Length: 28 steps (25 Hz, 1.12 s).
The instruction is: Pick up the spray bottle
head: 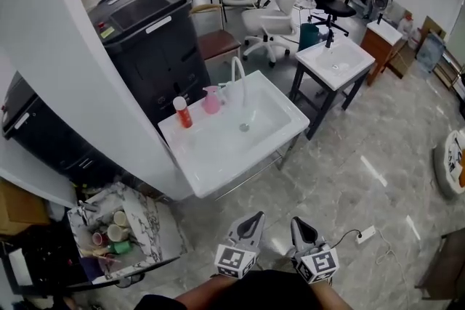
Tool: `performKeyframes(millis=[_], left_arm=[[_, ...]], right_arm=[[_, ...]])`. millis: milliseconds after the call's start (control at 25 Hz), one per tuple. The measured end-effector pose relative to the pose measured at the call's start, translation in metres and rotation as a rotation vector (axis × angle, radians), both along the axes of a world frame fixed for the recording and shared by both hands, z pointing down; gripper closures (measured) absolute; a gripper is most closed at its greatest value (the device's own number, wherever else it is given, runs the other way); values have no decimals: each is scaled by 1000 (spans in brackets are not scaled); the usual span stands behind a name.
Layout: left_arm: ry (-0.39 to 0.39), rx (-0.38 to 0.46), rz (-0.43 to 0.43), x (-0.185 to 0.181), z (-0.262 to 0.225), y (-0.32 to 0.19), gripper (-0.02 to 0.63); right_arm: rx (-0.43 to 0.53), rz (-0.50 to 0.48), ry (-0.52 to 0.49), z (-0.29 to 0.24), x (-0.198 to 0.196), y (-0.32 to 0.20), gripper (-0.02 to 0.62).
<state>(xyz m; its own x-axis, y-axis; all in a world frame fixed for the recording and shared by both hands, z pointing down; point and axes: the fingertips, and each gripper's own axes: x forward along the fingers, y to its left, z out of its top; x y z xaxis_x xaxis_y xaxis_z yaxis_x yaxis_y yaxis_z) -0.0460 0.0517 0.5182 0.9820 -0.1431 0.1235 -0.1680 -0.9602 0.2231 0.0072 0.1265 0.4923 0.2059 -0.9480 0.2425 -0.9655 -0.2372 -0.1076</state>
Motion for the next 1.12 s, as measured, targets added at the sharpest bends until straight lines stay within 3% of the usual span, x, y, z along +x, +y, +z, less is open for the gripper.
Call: performKeyframes(millis=[280,560,760,1120], left_arm=[[-6,5,-84,8,0,-39,589],[-31,31,-166,40,2,-96,589],[-42,34,-207,90,10,-147,589],[-114,-54,-367,172,44,-254,589]], right_arm=[[37,-20,12,-4,16,-42,597],[100,-46,26,-4,69,-109,597],[135,-113,28,-2,125,-173,597],[58,-211,-31,19,226,-274,597]])
